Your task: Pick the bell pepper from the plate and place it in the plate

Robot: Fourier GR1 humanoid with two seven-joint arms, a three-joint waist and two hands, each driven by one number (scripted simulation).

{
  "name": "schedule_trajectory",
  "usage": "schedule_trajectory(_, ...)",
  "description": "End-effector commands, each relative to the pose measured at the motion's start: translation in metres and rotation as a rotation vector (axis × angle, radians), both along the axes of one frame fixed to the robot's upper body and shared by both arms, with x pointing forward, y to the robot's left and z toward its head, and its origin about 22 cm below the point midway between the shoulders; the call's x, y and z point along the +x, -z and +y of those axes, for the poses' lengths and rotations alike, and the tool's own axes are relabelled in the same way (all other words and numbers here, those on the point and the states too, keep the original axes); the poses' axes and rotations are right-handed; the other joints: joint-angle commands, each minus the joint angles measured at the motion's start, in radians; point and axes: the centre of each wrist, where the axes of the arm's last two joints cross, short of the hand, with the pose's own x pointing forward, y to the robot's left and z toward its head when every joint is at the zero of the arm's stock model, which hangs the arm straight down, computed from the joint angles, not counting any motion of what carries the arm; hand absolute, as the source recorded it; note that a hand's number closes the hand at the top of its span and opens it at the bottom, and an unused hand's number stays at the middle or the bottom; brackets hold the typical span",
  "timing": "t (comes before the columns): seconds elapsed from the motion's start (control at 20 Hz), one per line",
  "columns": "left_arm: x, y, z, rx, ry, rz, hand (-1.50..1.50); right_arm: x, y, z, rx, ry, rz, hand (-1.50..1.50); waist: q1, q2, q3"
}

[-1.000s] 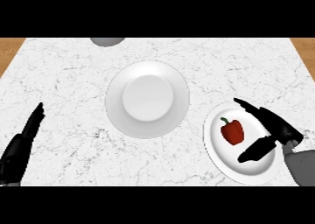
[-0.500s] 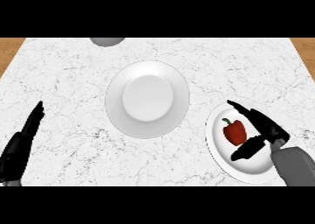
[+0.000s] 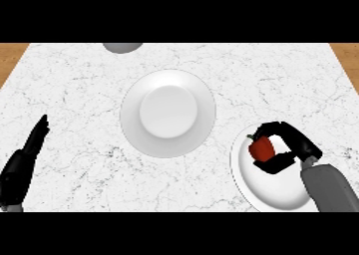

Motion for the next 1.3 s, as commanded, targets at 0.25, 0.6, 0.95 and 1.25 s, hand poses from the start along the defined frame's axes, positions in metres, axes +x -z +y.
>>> schedule_trajectory(0.25,0.014,0.007,-0.015,-0.001,0.074,-0.017,0.00,0.063,-0.061,-0.015,-0.237,-0.165,-0.186,1.50,0.064,0.027,0.005)
schedule_trajectory(0.6,0.026,-0.010,-0.018,0.002,0.135,-0.051,0.00,0.100,-0.133,-0.040,-0.469,-0.272,-0.458,1.50,0.140,0.055,0.010)
schedule_trajectory(0.95,0.026,-0.009,-0.019,0.008,0.121,-0.047,0.00,0.122,-0.164,-0.048,-0.342,-0.253,-0.778,1.50,0.117,0.049,0.010)
schedule_trajectory(1.25,0.021,-0.009,-0.013,0.011,0.102,-0.040,0.00,0.134,-0.189,-0.053,-0.071,-0.429,-0.944,1.50,0.083,0.031,0.007)
